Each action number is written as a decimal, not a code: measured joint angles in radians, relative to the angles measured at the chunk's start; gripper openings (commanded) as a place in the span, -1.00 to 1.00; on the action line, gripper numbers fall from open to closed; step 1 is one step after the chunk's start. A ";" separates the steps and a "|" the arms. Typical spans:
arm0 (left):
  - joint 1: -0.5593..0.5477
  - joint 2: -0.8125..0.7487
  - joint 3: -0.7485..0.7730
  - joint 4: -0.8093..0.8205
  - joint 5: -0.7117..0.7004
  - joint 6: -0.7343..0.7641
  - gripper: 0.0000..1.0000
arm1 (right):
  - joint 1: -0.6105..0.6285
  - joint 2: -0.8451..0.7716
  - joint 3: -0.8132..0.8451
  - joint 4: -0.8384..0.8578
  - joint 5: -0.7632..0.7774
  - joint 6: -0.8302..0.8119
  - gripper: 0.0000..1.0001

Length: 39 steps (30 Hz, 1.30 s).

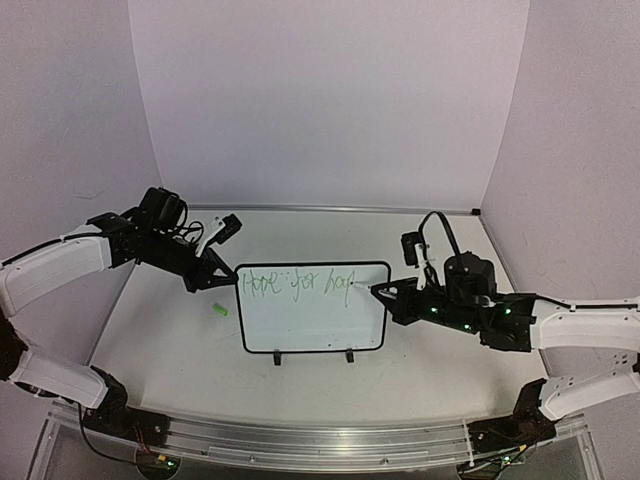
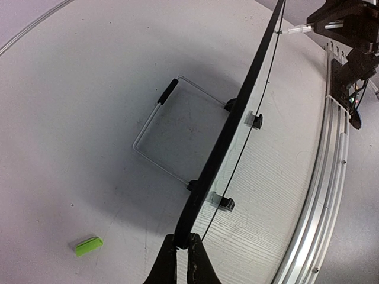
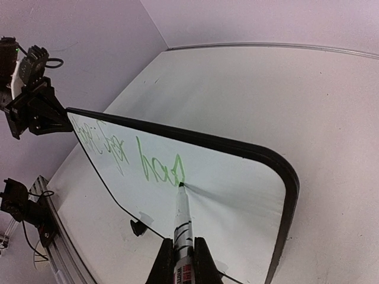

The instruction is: Write a sentence on the whiteboard

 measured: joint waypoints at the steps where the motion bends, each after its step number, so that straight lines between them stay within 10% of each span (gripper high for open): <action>1: 0.000 0.000 0.000 -0.001 0.000 0.000 -1.00 | -0.001 -0.019 -0.007 0.001 0.004 0.000 -1.00; 39: -0.002 0.000 0.000 0.000 0.000 0.000 -1.00 | 0.000 -0.016 -0.068 -0.069 -0.010 0.052 -1.00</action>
